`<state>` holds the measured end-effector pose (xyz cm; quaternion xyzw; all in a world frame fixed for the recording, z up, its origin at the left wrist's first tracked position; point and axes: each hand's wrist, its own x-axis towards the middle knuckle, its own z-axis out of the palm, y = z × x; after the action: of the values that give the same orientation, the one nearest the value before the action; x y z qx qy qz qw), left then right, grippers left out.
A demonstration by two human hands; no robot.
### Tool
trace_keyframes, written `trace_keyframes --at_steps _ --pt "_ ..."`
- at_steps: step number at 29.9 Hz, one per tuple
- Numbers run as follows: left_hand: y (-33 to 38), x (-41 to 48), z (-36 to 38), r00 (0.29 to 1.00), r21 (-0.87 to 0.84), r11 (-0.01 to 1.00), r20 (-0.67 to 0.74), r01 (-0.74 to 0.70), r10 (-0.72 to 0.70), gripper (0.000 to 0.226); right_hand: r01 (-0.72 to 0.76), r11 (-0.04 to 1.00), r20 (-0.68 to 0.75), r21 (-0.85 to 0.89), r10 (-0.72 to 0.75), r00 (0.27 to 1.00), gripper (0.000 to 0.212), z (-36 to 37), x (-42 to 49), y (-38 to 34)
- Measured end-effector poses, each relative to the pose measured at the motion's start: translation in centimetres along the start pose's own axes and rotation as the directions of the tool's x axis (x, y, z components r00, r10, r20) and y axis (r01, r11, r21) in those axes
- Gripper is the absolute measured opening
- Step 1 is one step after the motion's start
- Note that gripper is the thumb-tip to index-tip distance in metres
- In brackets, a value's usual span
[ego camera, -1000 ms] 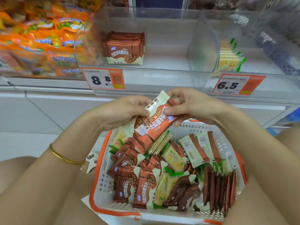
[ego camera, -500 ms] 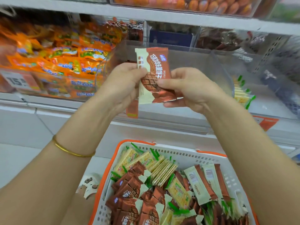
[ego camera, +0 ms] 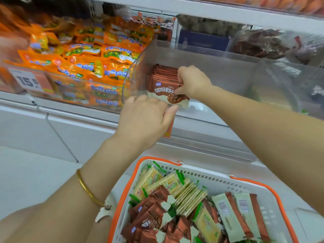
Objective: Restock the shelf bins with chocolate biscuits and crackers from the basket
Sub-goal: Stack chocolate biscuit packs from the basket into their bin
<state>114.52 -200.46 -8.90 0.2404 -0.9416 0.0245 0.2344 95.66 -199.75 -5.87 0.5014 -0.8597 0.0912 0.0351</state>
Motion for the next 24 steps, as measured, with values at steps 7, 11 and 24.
trace_keyframes --at_steps 7,11,24 --pt "0.1 0.0 0.2 0.998 -0.024 0.999 0.056 0.041 -0.039 0.073 -0.127 0.986 -0.079 0.104 0.135 0.988 0.054 2.2 1.3 -0.1" --pt "0.0 0.0 0.4 0.998 -0.027 0.999 0.048 0.033 -0.032 0.071 -0.193 0.976 -0.087 0.1 0.202 0.976 0.06 2.9 1.5 0.1" --pt "1.7 -2.4 -1.7 0.935 -0.078 0.982 -0.327 -0.175 0.141 0.025 0.027 0.895 -0.271 0.446 0.107 0.957 0.031 -5.2 -8.6 -0.1"
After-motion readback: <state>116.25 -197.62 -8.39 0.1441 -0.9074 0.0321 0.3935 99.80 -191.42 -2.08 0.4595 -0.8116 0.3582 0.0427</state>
